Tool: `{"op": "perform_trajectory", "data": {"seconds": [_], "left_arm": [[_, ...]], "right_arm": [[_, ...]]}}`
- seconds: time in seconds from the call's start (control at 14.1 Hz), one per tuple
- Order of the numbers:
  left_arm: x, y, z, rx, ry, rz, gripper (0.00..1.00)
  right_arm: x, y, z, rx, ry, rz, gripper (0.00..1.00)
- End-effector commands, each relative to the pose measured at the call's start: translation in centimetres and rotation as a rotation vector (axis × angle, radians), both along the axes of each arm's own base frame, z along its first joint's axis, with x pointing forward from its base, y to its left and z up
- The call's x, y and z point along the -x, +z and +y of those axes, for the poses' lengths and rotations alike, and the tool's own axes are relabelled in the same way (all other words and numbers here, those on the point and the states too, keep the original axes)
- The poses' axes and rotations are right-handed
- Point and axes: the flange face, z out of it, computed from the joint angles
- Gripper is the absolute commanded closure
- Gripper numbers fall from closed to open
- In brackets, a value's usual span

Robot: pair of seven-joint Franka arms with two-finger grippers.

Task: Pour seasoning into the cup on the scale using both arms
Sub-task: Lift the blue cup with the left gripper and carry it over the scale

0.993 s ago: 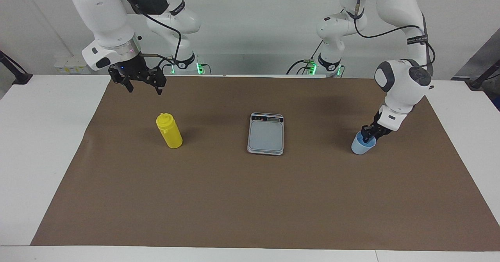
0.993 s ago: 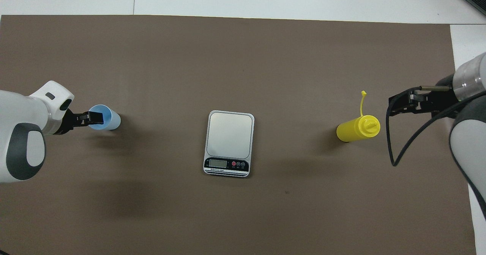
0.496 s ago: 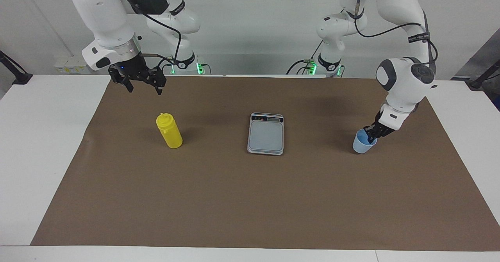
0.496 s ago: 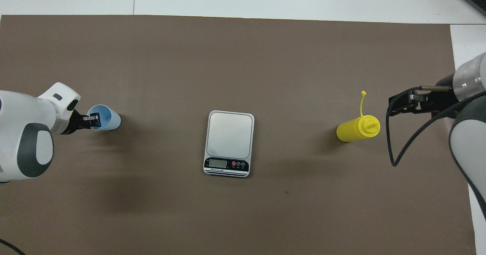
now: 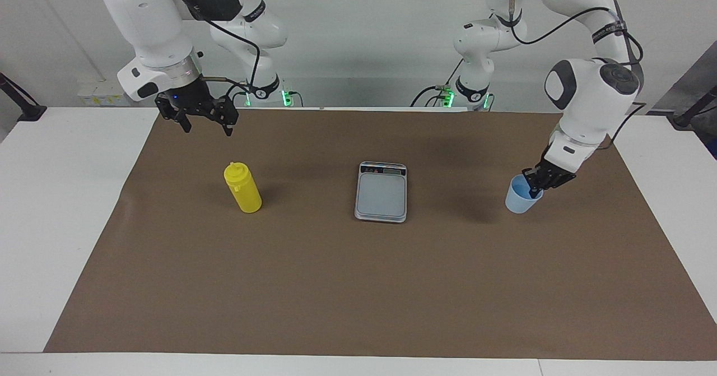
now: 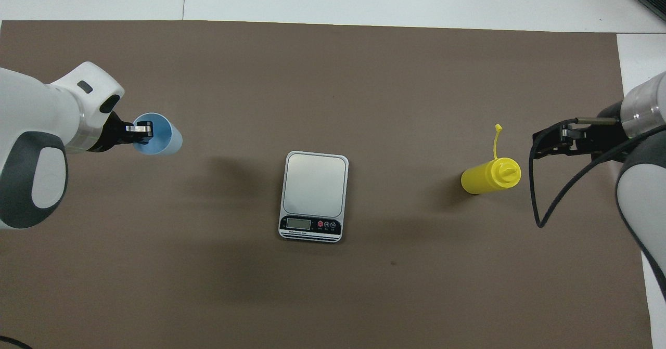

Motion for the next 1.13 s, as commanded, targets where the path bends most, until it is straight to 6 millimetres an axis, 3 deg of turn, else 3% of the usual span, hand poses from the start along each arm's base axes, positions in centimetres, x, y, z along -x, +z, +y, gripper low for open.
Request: {"op": "perform_trajectory", "data": {"seconds": [0.0, 0.21, 0.43, 0.64, 0.92, 1.06], "left_arm": [[1.6, 1.2, -6.6, 0.018, 0.028, -0.002, 1.0], [4.7, 0.7, -15.8, 0.038, 0.026, -0.009, 1.0], [7.6, -1.5, -22.6, 0.042, 0.04, -0.028, 1.0], [8.3, -3.7, -25.0, 0.052, 0.014, -0.022, 1.0], [8.2, -7.0, -26.2, 0.006, 0.019, -0.038, 1.0], [8.3, -7.3, -26.3, 0.007, 0.015, -0.039, 1.0]], "right_arm": [[0.6, 0.0, -0.3, 0.0, -0.013, 0.007, 0.0], [0.6, 0.0, -0.3, 0.0, -0.013, 0.007, 0.0], [0.6, 0.0, -0.3, 0.0, -0.013, 0.007, 0.0], [0.6, 0.1, -0.3, 0.0, -0.013, 0.005, 0.0], [0.6, 0.1, -0.3, 0.0, -0.013, 0.005, 0.0], [0.6, 0.0, -0.3, 0.0, -0.013, 0.007, 0.0]]}}
